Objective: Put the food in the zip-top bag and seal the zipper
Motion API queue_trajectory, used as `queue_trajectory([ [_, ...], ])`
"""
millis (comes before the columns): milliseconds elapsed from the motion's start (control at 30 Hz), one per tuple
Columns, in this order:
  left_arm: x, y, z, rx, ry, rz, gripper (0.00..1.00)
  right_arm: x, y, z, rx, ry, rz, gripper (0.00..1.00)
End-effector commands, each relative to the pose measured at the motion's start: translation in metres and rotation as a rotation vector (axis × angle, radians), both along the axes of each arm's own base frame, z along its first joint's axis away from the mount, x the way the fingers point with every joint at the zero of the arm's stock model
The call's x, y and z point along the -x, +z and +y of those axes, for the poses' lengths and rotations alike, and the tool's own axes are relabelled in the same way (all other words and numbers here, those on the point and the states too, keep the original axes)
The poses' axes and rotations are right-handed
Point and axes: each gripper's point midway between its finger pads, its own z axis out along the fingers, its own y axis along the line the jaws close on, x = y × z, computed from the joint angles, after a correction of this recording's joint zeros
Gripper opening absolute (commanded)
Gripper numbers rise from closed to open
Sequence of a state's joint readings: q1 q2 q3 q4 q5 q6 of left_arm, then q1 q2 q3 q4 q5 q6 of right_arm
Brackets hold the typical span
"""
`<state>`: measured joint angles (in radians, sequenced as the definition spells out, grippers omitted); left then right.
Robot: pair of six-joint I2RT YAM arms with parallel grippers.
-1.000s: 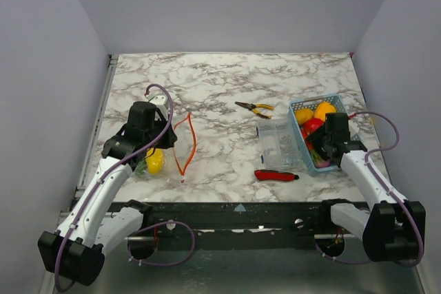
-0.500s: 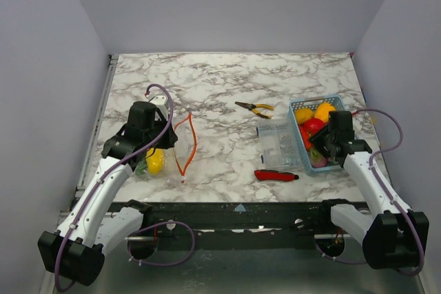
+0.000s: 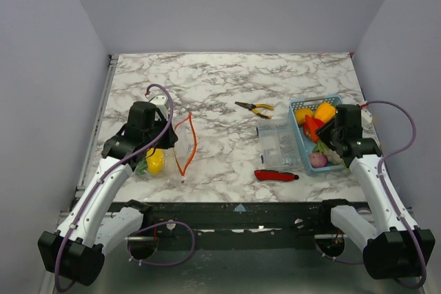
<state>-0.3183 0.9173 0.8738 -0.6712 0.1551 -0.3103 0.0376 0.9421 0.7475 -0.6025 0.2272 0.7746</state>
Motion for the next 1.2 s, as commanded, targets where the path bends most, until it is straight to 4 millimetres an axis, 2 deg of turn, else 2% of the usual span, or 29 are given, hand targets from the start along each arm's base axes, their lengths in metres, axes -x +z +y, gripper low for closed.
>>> queue_trajectory([
  [0, -0.001, 0.011, -0.006, 0.026, -0.026, -0.033, 0.0, 0.002, 0.02, -0.015, 0.074, -0.031, -0.021, 0.0],
  [333, -0.001, 0.01, -0.006, 0.029, -0.028, -0.029, 0.0, -0.004, 0.029, -0.021, 0.111, -0.038, -0.084, 0.0],
  [600, -0.001, 0.01, -0.006, 0.029, -0.028, -0.03, 0.0, -0.018, 0.021, -0.042, 0.218, -0.098, -0.068, 0.0],
  [667, -0.002, 0.011, -0.006, 0.029, -0.027, -0.032, 0.0, -0.021, 0.01, -0.045, 0.233, -0.111, -0.049, 0.0],
  [700, -0.001, 0.011, -0.006, 0.029, -0.028, -0.031, 0.0, -0.023, 0.003, -0.046, 0.241, -0.112, -0.029, 0.02],
  [800, -0.001, 0.011, -0.006, 0.027, -0.025, -0.034, 0.0, -0.023, -0.025, -0.045, 0.237, -0.104, 0.055, 0.15],
  [933, -0.001, 0.01, -0.005, 0.025, -0.025, -0.032, 0.0, -0.023, -0.05, -0.036, 0.201, -0.066, 0.107, 0.4],
  [967, -0.001, 0.011, -0.006, 0.027, -0.026, -0.033, 0.0, -0.024, -0.053, -0.034, 0.199, -0.056, 0.11, 0.46],
  [1067, -0.001, 0.01, -0.006, 0.026, -0.026, -0.032, 0.0, -0.024, -0.059, -0.033, 0.193, -0.046, 0.12, 0.5],
  [1167, -0.001, 0.011, -0.006, 0.027, -0.027, -0.034, 0.0, -0.025, -0.06, -0.031, 0.188, -0.038, 0.119, 0.59],
])
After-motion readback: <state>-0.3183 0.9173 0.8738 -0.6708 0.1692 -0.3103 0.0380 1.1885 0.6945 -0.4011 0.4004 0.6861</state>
